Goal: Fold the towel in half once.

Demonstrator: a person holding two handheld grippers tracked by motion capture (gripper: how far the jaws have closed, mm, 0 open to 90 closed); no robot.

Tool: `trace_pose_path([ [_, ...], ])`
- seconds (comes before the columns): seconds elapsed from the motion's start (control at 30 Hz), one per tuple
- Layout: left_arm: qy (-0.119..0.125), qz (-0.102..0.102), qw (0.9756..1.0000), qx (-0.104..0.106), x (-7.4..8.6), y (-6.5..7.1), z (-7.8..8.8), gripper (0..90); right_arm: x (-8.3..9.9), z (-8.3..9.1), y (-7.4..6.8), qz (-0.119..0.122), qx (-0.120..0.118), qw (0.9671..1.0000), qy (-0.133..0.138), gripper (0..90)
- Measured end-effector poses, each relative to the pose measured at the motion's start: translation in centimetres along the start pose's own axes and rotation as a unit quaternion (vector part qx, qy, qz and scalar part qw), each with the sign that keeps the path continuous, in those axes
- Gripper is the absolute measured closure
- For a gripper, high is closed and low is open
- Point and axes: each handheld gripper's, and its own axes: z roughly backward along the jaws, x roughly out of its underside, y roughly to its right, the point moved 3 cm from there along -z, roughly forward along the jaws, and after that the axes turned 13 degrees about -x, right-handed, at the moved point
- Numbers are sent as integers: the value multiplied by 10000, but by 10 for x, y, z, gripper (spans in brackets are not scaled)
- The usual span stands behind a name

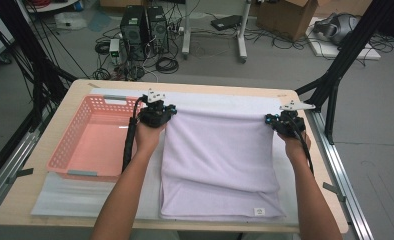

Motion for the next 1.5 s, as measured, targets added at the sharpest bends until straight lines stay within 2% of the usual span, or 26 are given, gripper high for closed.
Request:
trace_pose_path([
  [0.13,270,178,9994,-153,-14,-7,-8,843,-17,-8,4,25,254,9994,223,858],
  [0.17,320,275,9990,-168,-15,-8,-9,835,-22,-10,6,54,379,9988,300,858],
  [0.2,289,337,9989,-156,-14,-8,-10,815,-26,-12,8,2,486,9982,365,856],
  [0.23,183,339,9991,-197,-12,-6,-12,750,-30,-14,10,-77,658,9970,404,843],
  [0.27,108,413,9989,-209,-8,-4,-13,649,-32,-16,13,-166,841,9953,461,782],
  [0.3,51,410,9989,-202,-4,-2,-13,584,-32,-17,15,-317,987,9930,570,680],
  [0.33,-19,377,9991,-214,-1,0,-13,558,-30,-18,19,-591,995,9913,622,642],
  [0.37,3,426,9989,-205,3,2,-13,522,-28,-17,21,-855,922,9898,671,643],
  [0.4,-26,442,9989,-181,8,4,-12,503,-26,-17,23,-970,810,9897,671,641],
  [0.5,-184,411,9990,-69,21,9,-12,485,-23,-14,21,-916,633,9921,576,624],
  [0.57,-238,422,9988,47,30,12,-11,475,-20,-10,20,-1001,449,9928,486,624],
  [0.63,-529,374,9976,256,37,16,-11,467,-16,-8,20,-1084,316,9927,423,621],
  [0.67,-514,372,9975,309,38,18,-10,460,-12,-6,20,-1107,180,9932,322,622],
  [0.73,-250,381,9984,335,42,22,-5,479,-6,-4,18,-1095,53,9938,197,624],
  [0.77,-243,379,9982,385,44,23,-3,483,-2,-3,16,-1120,-95,9936,137,626],
  [0.83,-343,333,9975,525,48,25,-1,473,7,-1,13,-1027,-172,9946,-38,636],
  [0.9,-179,323,9979,534,52,27,4,478,16,1,11,-1084,-313,9935,-159,637],
  [0.97,-154,397,9970,654,55,27,8,478,25,4,8,-1088,-405,9930,-212,637],
  [1.1,-88,361,9962,782,65,29,15,478,37,9,2,-1027,-562,9929,-234,622],
  [1.13,-142,338,9960,814,67,30,17,474,40,11,0,-982,-601,9930,-248,613],
  [1.17,-231,283,9955,872,68,31,17,462,41,12,-1,-1025,-694,9919,-300,591],
  [1.23,-218,207,9952,935,68,34,21,448,42,15,-5,-1118,-840,9896,-324,579],
  [1.3,-35,263,9953,935,69,35,26,450,40,18,-10,-1022,-854,9906,-325,577],
  [1.5,-179,229,9949,962,87,39,35,448,37,23,-21,-877,-811,9923,-324,577],
])
